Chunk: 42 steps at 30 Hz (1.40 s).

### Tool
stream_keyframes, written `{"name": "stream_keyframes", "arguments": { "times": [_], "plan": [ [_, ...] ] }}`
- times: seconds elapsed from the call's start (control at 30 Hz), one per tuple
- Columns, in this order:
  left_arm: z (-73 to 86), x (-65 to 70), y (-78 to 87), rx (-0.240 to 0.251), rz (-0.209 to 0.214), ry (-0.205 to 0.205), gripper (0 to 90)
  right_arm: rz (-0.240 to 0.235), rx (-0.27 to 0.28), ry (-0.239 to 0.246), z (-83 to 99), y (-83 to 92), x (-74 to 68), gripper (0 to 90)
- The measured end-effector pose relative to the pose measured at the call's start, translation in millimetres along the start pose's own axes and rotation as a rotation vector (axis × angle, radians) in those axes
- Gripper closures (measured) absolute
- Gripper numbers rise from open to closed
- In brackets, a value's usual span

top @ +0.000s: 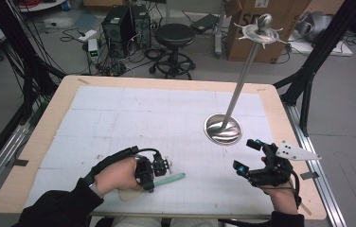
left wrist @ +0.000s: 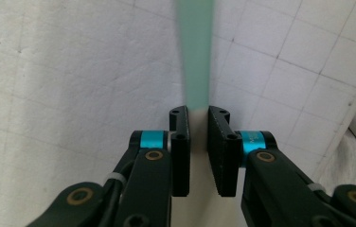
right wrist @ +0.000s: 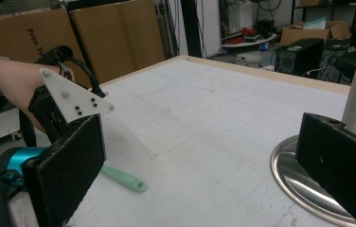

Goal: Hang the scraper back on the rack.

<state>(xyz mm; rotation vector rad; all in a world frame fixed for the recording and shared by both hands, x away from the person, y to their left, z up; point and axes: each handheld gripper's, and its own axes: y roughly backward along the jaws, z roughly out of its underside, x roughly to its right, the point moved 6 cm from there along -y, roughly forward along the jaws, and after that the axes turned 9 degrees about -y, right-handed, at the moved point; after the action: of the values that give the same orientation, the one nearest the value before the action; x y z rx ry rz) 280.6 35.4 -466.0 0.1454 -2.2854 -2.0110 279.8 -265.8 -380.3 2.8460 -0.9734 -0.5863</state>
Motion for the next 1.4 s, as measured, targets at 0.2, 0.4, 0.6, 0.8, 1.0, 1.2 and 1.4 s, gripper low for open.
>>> {"name": "stream_keyframes", "arguments": {
  "times": [0.2,0.4,0.6,0.8,1.0,1.2,1.4],
  "plan": [
    [3.2,-2.3,1.9,0.044,0.016,-0.004,81.0,0.000,0.000,0.002,-0.2,-0.2,0.1,1.4],
    [9.8,-7.6,22.2,0.214,0.007,0.042,80.9,0.005,0.010,0.003,-1.1,2.3,2.0,1.4],
    [21.8,-11.7,45.3,0.409,-0.021,0.100,80.9,0.011,0.010,-0.001,-0.5,3.8,2.0,1.4],
    [26.9,-14.5,59.6,0.590,-0.090,0.149,81.0,0.009,0.010,0.000,-1.2,2.7,0.7,1.4],
    [19.3,-15.3,70.5,0.802,-0.112,0.188,80.9,0.005,0.007,0.001,-0.7,0.5,1.4,1.3],
    [7.7,-27.9,73.7,0.893,-0.091,0.246,80.9,0.003,-0.002,-0.005,0.8,-0.6,1.5,1.4],
    [-7.7,-37.0,82.1,0.983,-0.113,0.231,80.9,0.001,0.003,-0.002,0.6,-0.1,1.4,1.4]
  ]
}}
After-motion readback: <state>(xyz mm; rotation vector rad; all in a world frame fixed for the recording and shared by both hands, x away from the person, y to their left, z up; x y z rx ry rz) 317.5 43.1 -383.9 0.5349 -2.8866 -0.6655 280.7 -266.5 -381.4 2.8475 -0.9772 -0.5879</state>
